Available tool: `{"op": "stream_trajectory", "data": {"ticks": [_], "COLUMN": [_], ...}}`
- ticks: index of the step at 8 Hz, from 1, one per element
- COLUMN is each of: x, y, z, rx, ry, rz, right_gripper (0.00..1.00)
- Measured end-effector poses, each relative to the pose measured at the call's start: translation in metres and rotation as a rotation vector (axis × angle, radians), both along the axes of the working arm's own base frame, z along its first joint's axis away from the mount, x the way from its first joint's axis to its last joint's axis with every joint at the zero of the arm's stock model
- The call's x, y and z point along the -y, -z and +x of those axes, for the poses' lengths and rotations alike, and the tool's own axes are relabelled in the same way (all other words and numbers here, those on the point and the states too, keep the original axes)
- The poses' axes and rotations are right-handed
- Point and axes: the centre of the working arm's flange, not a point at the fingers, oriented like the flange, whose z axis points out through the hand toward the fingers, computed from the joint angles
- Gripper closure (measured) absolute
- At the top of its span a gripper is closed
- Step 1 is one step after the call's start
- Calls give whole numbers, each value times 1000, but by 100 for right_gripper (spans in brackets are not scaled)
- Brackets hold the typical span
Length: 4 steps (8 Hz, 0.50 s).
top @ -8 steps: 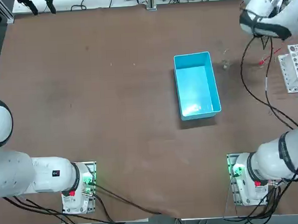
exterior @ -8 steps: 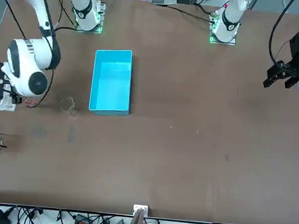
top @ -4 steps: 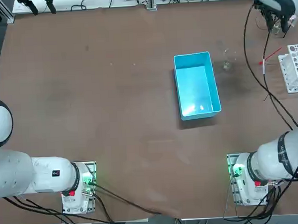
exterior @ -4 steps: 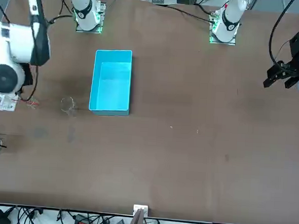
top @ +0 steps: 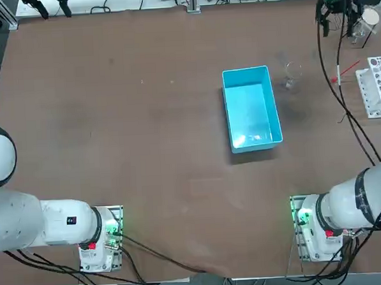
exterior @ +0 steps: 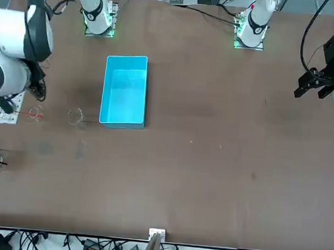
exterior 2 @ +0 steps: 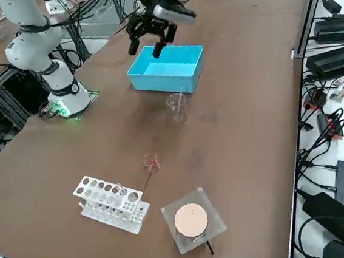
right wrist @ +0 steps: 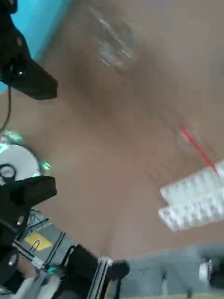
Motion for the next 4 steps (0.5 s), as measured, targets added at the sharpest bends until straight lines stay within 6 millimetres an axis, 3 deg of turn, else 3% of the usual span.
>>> {"op": "stream_trajectory", "data": {"ticks": [1,2,4], "x": [-3,6,19], "y": [-9,-21,-48], "z": [-4,-6,-5], "rx": [-11,-4,83], "ry": [-59,-137,-342], "rz": [153,278,405], "right_gripper": [0,0,0]}}
